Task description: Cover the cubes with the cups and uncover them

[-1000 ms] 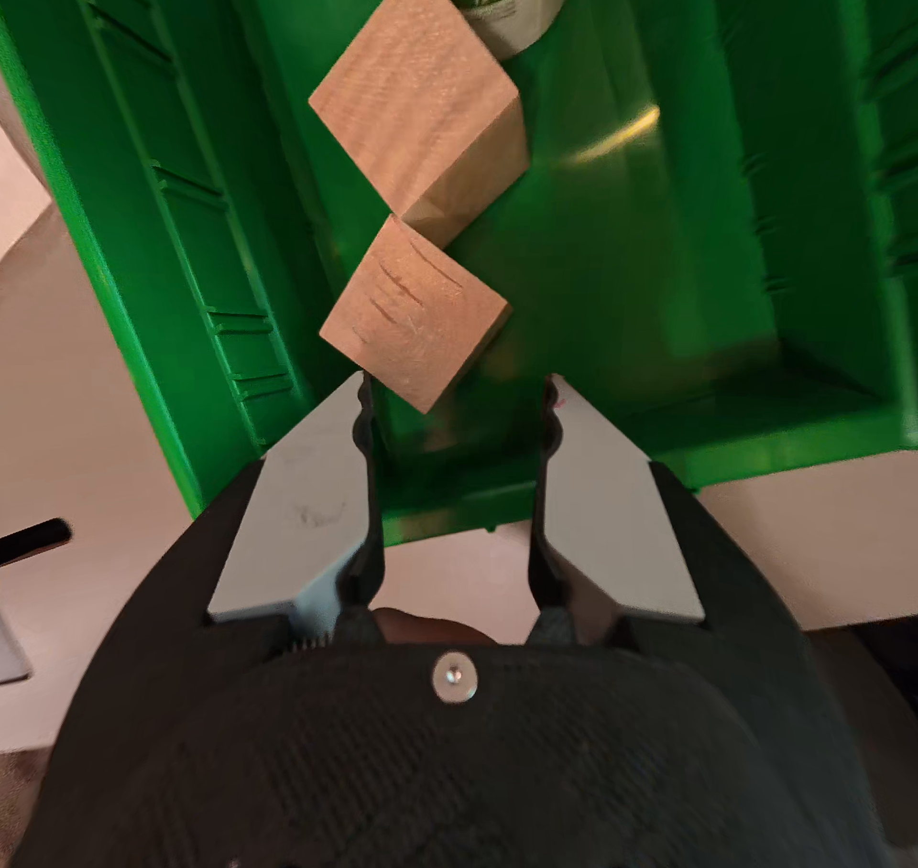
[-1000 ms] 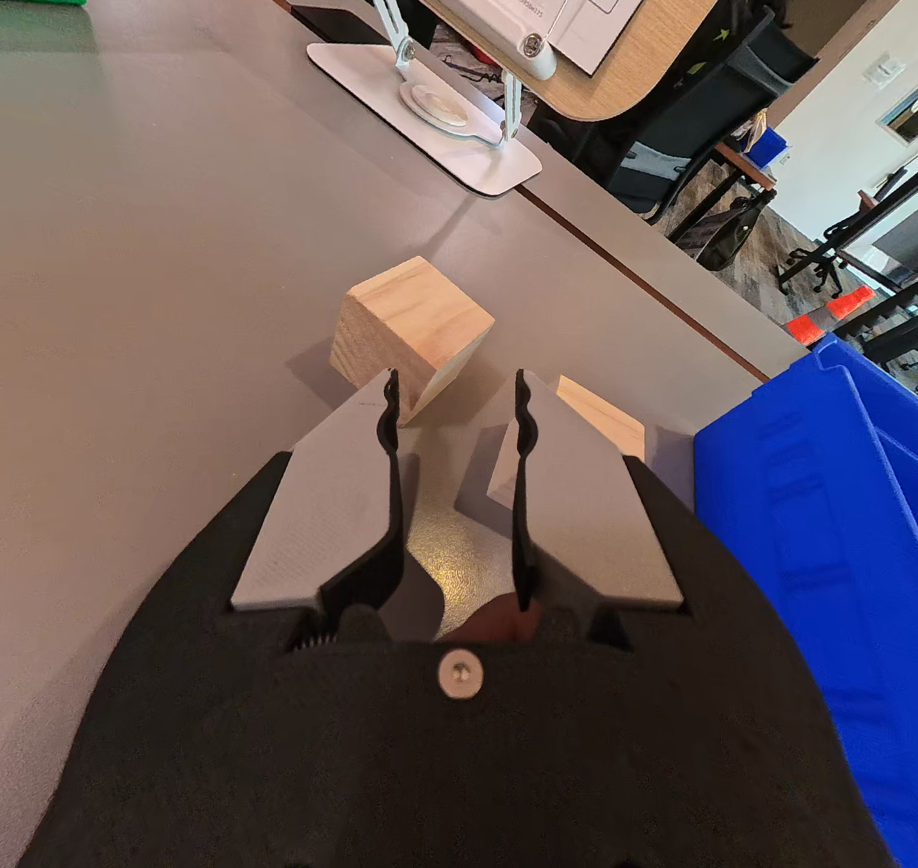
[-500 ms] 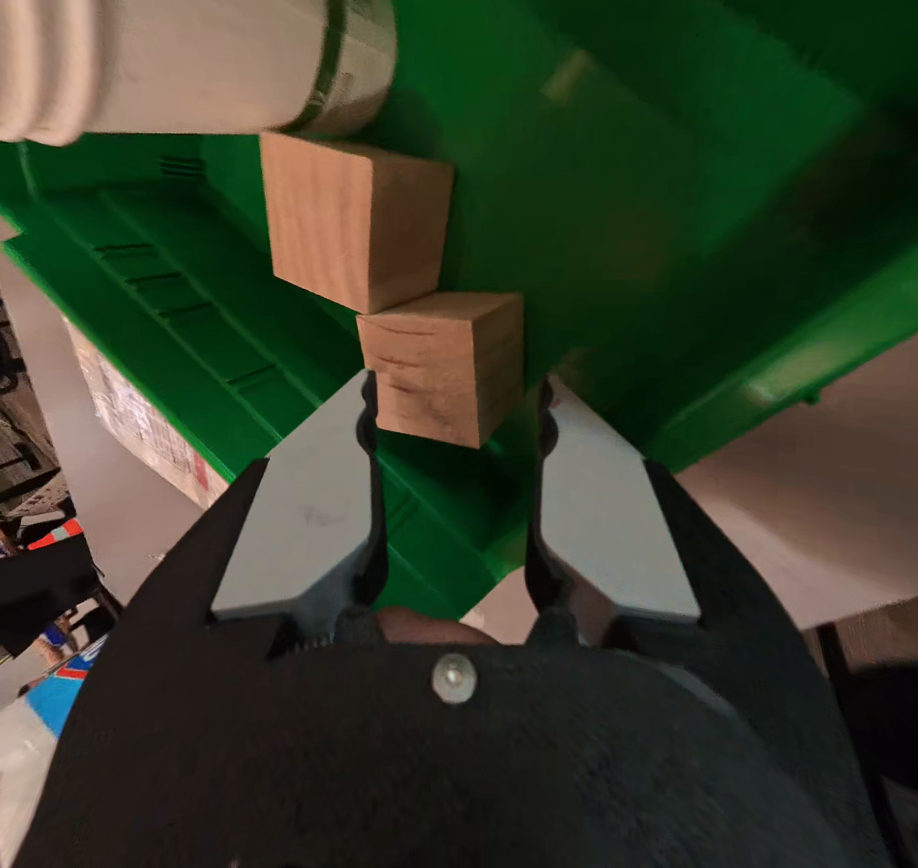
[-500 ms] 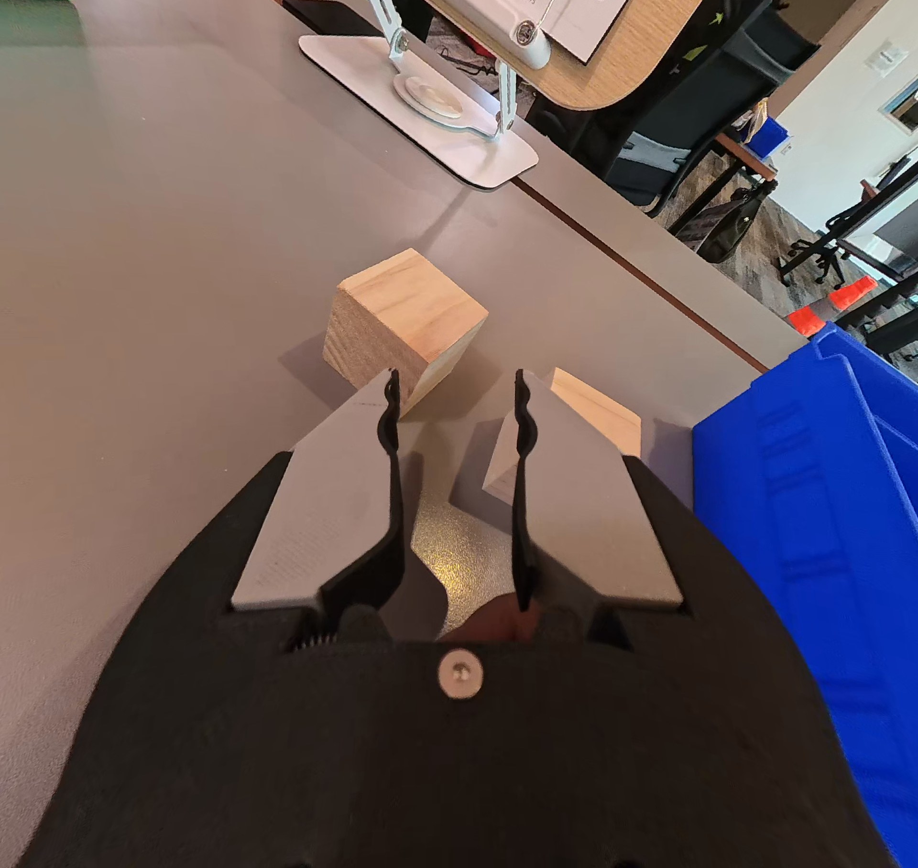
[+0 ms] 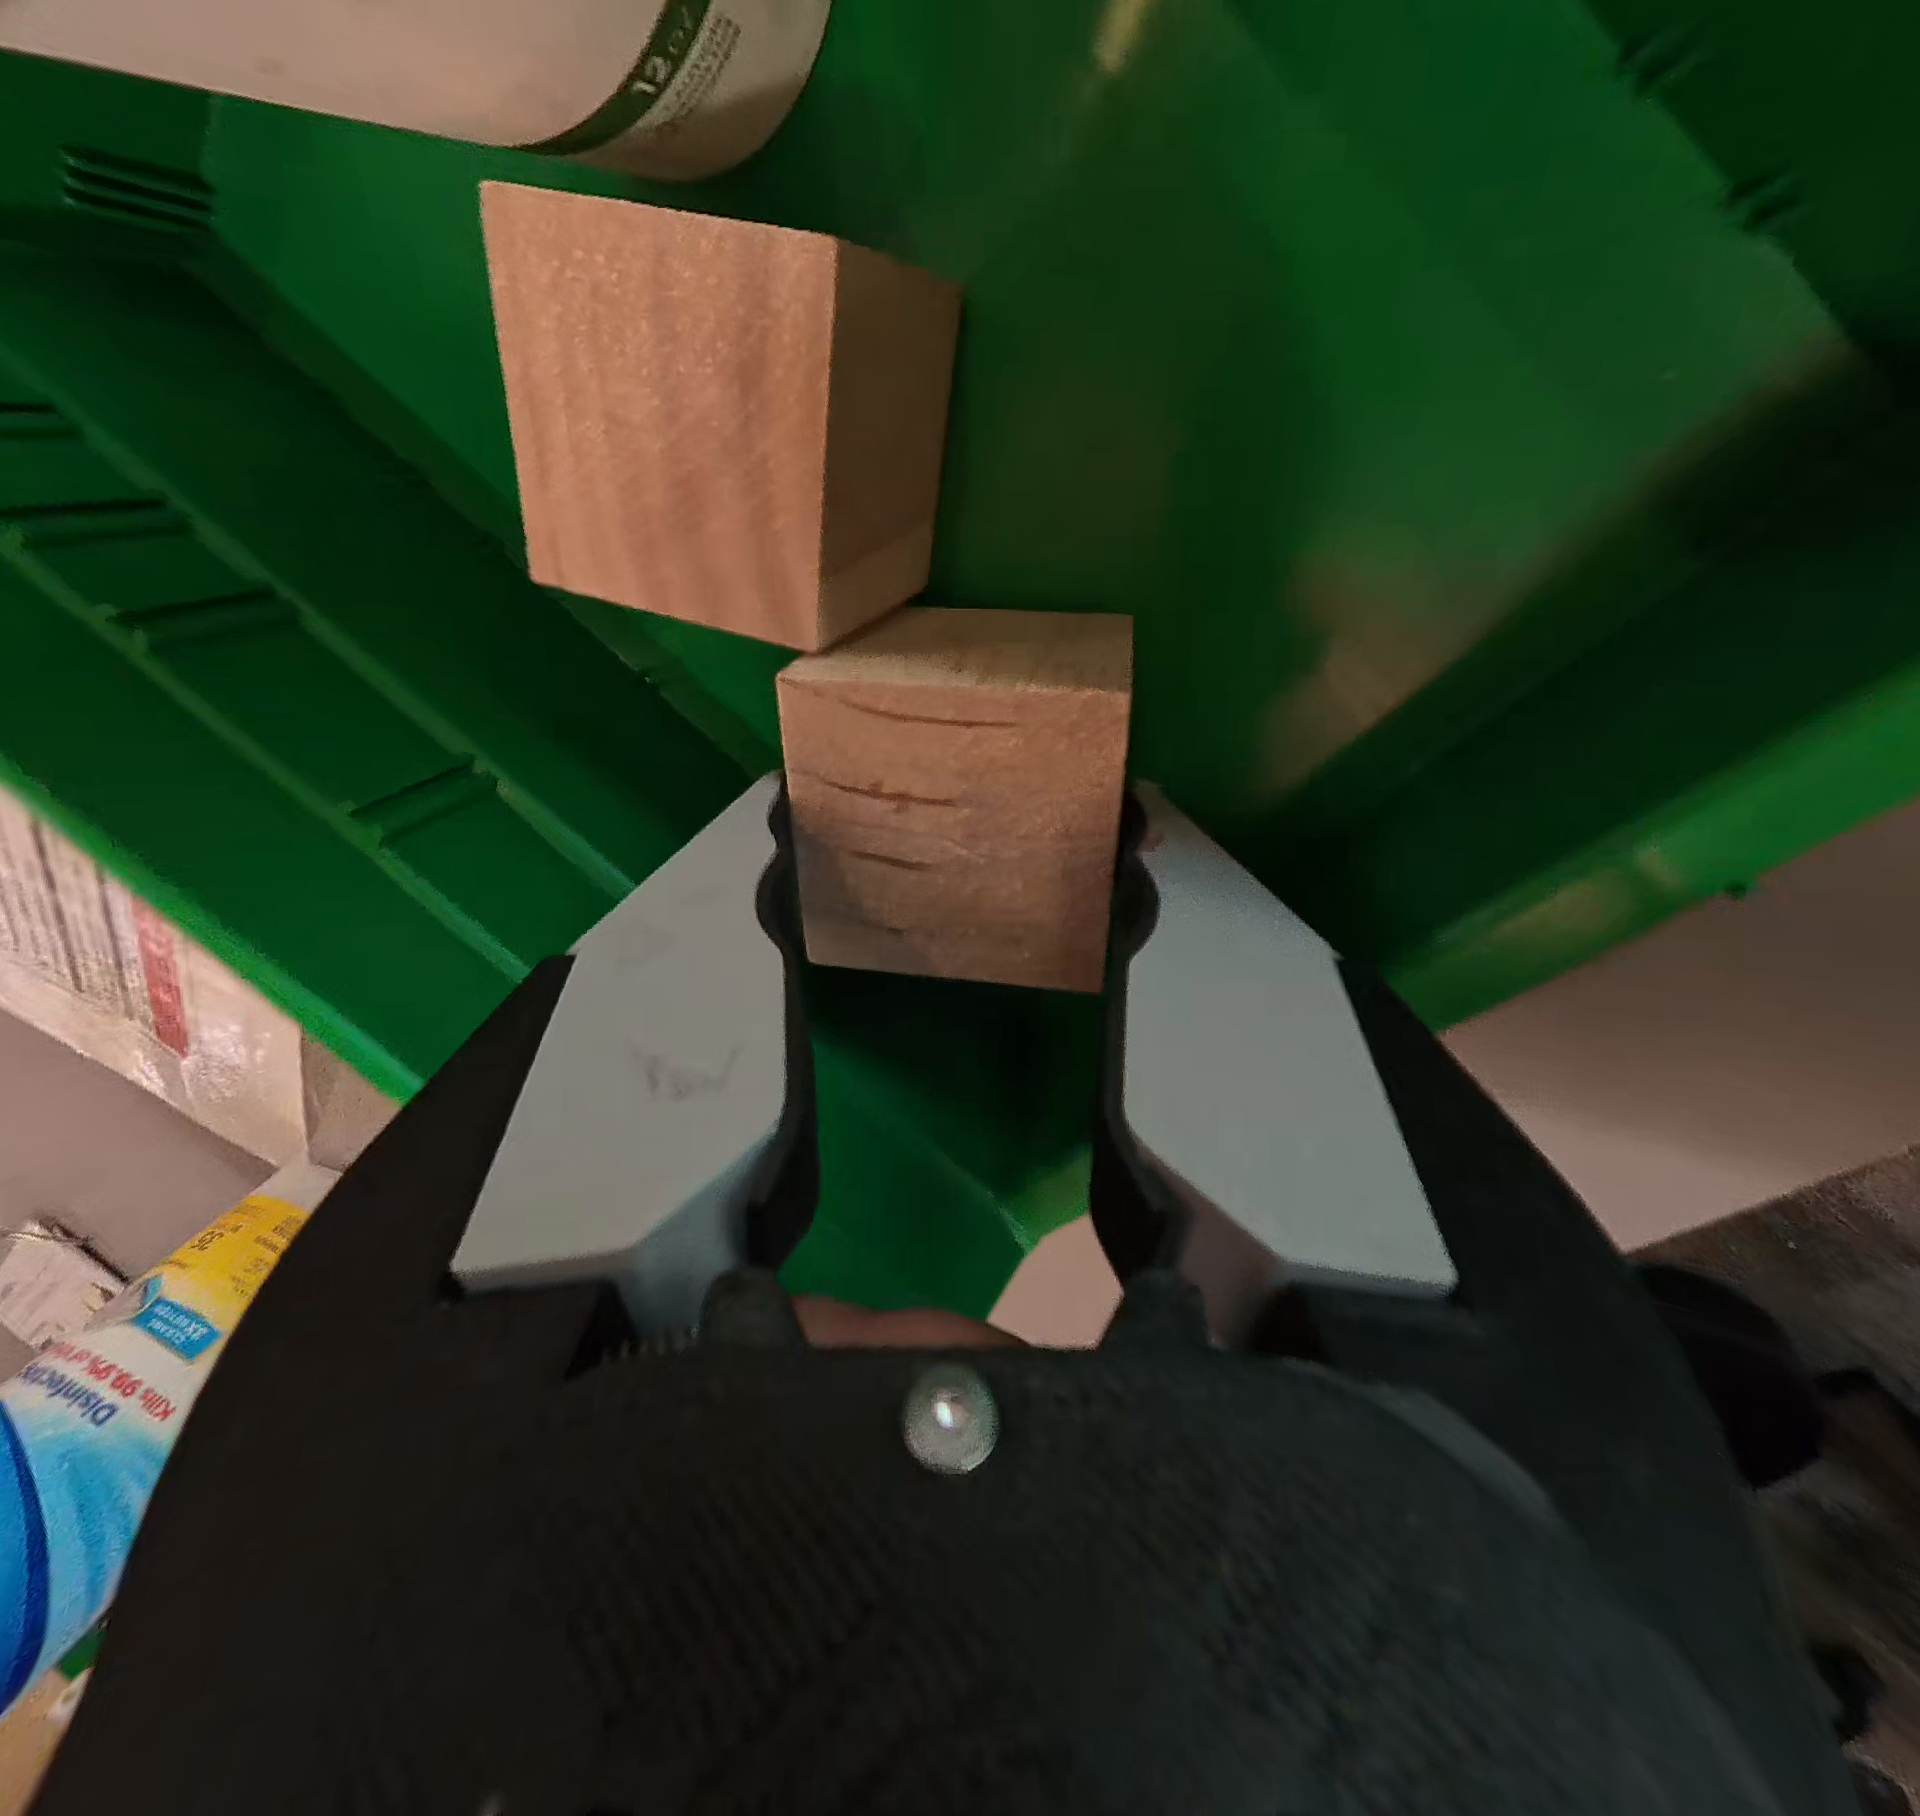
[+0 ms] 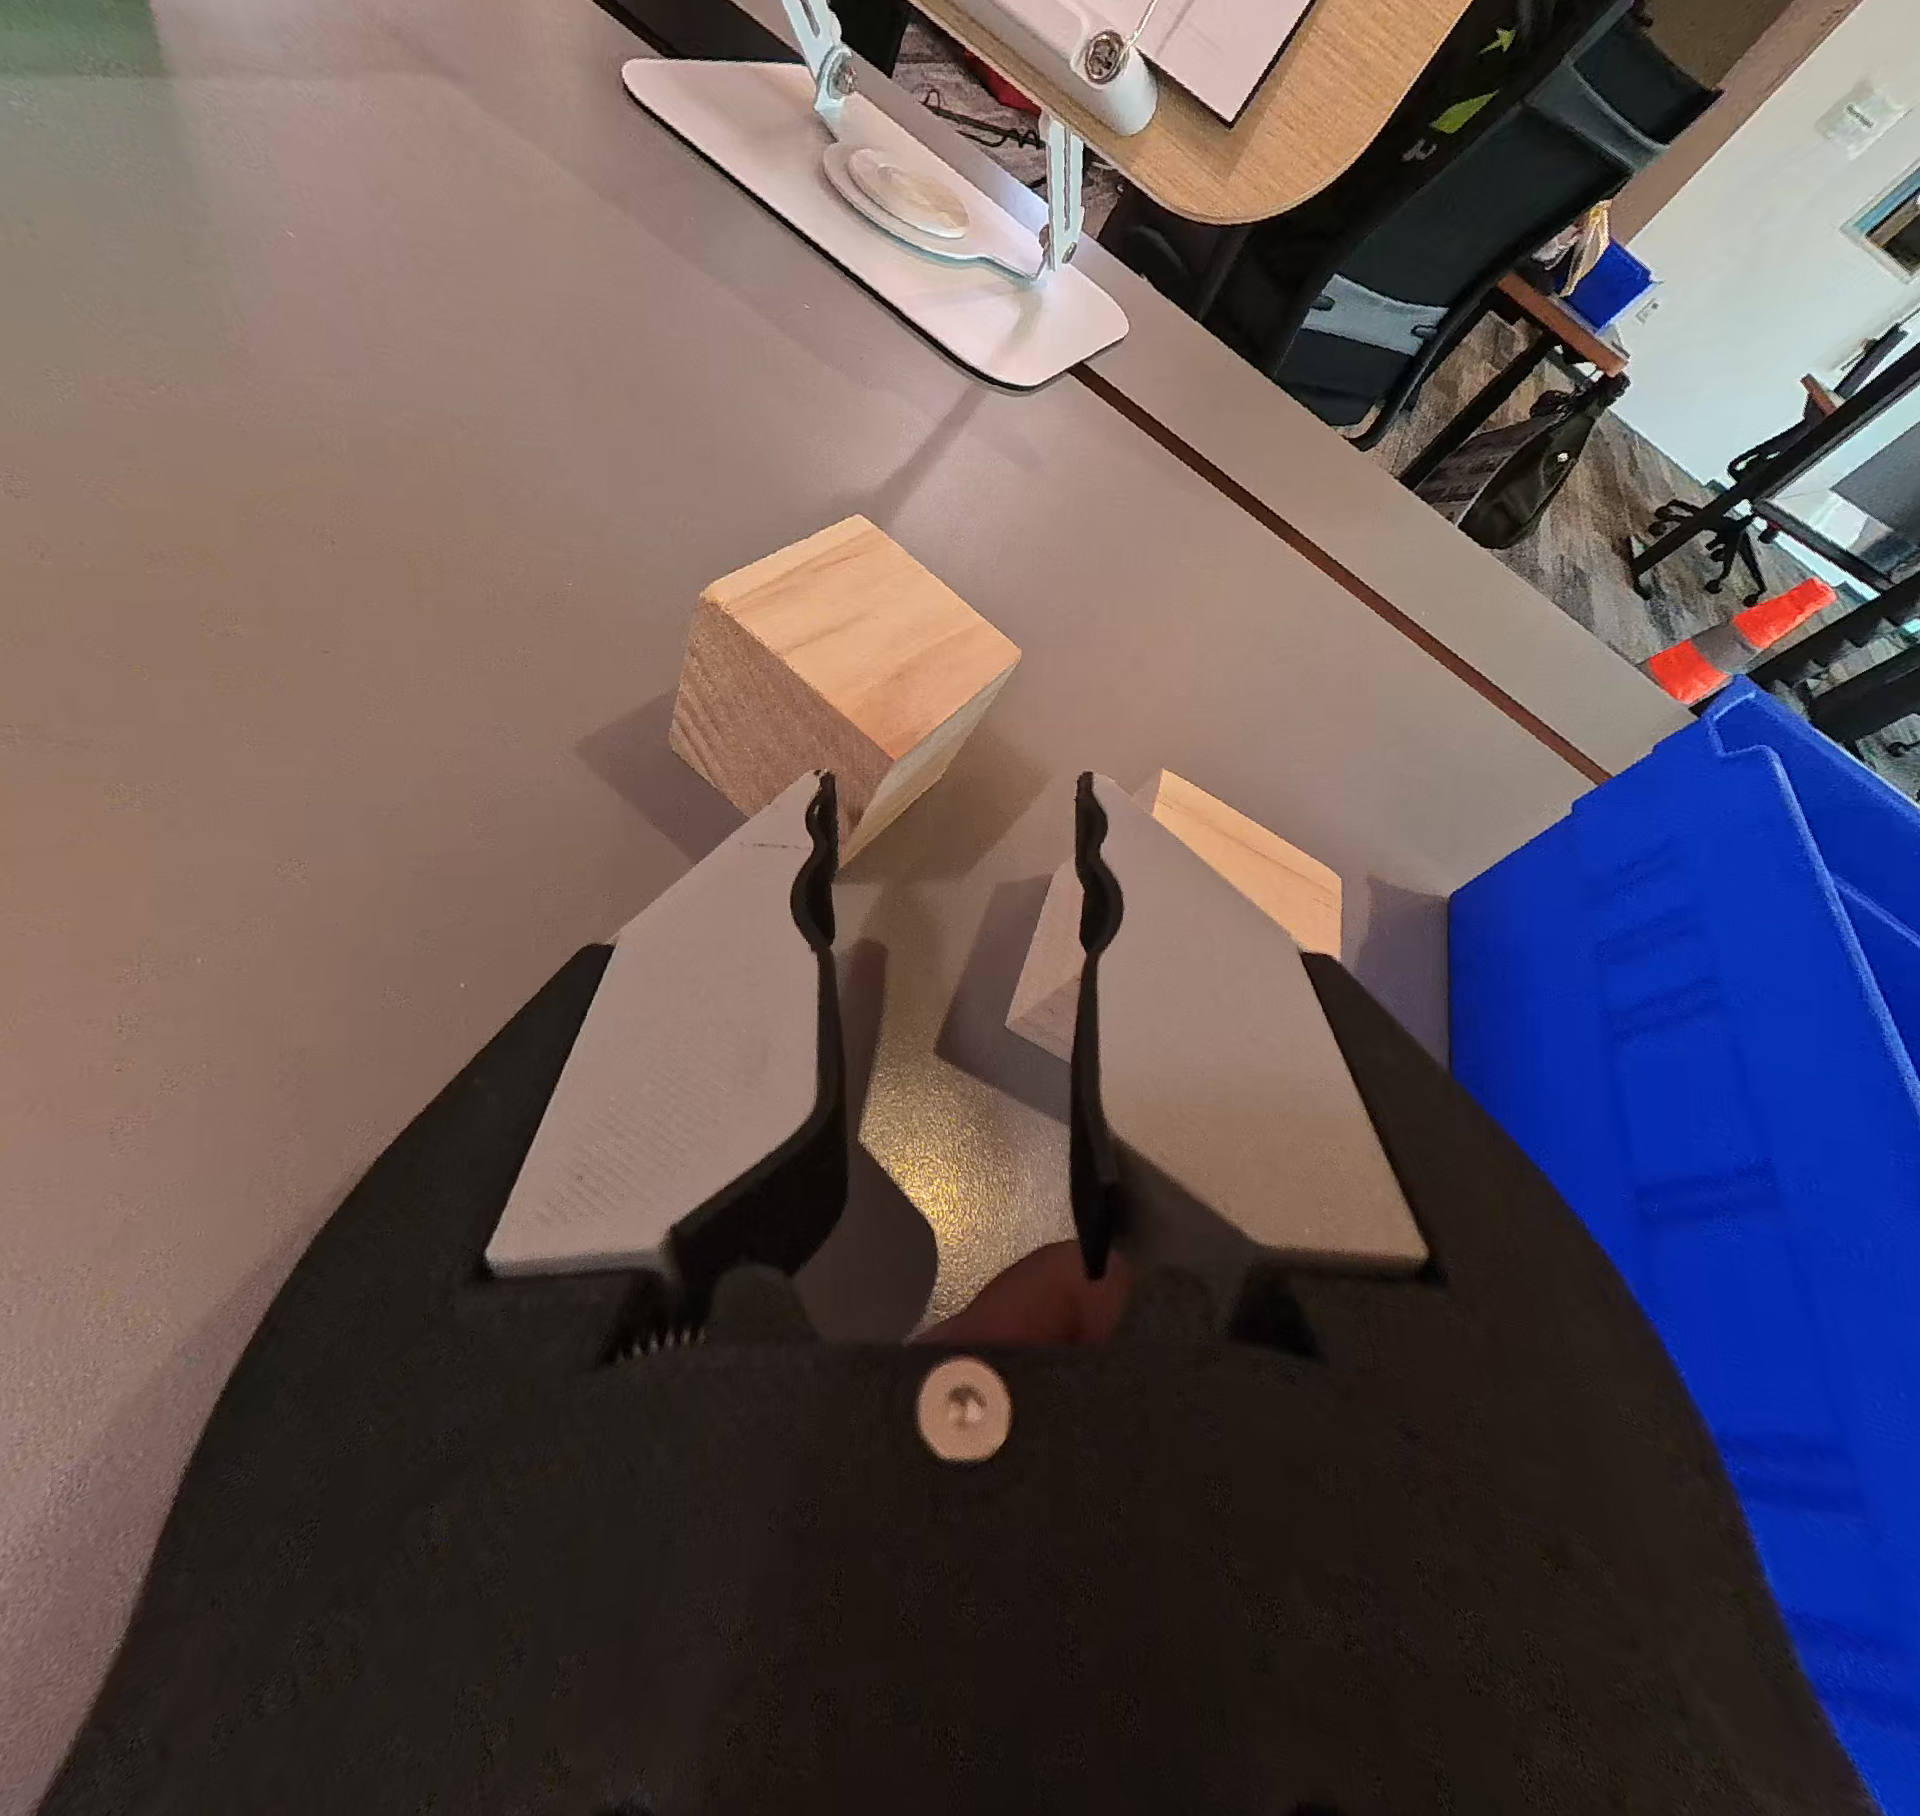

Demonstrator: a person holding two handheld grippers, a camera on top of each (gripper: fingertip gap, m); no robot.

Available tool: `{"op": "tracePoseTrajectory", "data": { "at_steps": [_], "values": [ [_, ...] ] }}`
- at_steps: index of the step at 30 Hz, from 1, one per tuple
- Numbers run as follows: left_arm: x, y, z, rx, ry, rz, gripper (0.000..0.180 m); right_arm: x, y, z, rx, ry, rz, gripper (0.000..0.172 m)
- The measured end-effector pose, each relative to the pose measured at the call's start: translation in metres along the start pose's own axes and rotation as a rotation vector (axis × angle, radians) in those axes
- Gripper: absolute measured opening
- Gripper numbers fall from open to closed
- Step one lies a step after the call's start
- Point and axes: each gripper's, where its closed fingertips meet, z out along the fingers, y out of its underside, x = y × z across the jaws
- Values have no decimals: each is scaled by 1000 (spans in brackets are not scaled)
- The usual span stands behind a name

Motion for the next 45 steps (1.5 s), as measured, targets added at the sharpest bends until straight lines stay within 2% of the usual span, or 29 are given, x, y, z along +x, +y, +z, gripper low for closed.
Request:
{"op": "tracePoseTrajectory", "data": {
  "at_steps": [3, 6, 9, 11, 13, 14, 15, 16, 17, 19, 21, 24, 26, 30, 33, 38, 45],
  "values": [
    [-6, 4, -22, 50, -58, -11, 59, 1, -1, -1, 5, 8, -7, 43],
    [-23, -5, -55, 132, -204, 6, 59, 7, 0, -3, 0, 28, 16, 41],
    [-25, -51, -95, 248, -374, 113, 59, 17, 2, -4, -5, 44, 82, 40],
    [-13, -99, -120, 354, -478, 202, 60, 23, 2, -5, 6, 42, 135, 40],
    [8, -148, -131, 424, -495, 231, 60, 27, 0, -7, 22, 38, 175, 38],
    [14, -170, -133, 442, -506, 184, 60, 30, 0, -8, 28, 42, 186, 38],
    [15, -190, -134, 452, -523, 67, 60, 33, 0, -9, 34, 50, 192, 38],
    [23, -208, -127, 450, -485, -48, 60, 36, -1, -10, 41, 59, 196, 38],
    [42, -228, -115, 454, -398, -95, 59, 38, -2, -11, 49, 68, 201, 38],
    [86, -271, -88, 500, -260, -21, 59, 42, -3, -13, 63, 76, 214, 38],
    [113, -293, -56, 437, -237, 154, 59, 42, -2, -13, 64, 67, 225, 37],
    [137, -313, -26, 369, -83, 254, 59, 37, 4, -8, 36, 52, 213, 38],
    [134, -327, -25, 381, -76, 352, 59, 32, 5, -6, 26, 45, 190, 38],
    [126, -331, -17, 286, -51, 552, 60, 31, 2, -5, 29, 59, 144, 37],
    [132, -340, -9, 312, -23, 663, 60, 33, 0, -6, 39, 55, 165, 38],
    [134, -352, 2, 310, -47, 690, 61, 38, -2, -8, 58, 38, 223, 38],
    [132, -354, 3, 269, -62, 658, 62, 36, -2, -8, 52, 49, 193, 38]
  ]
}}
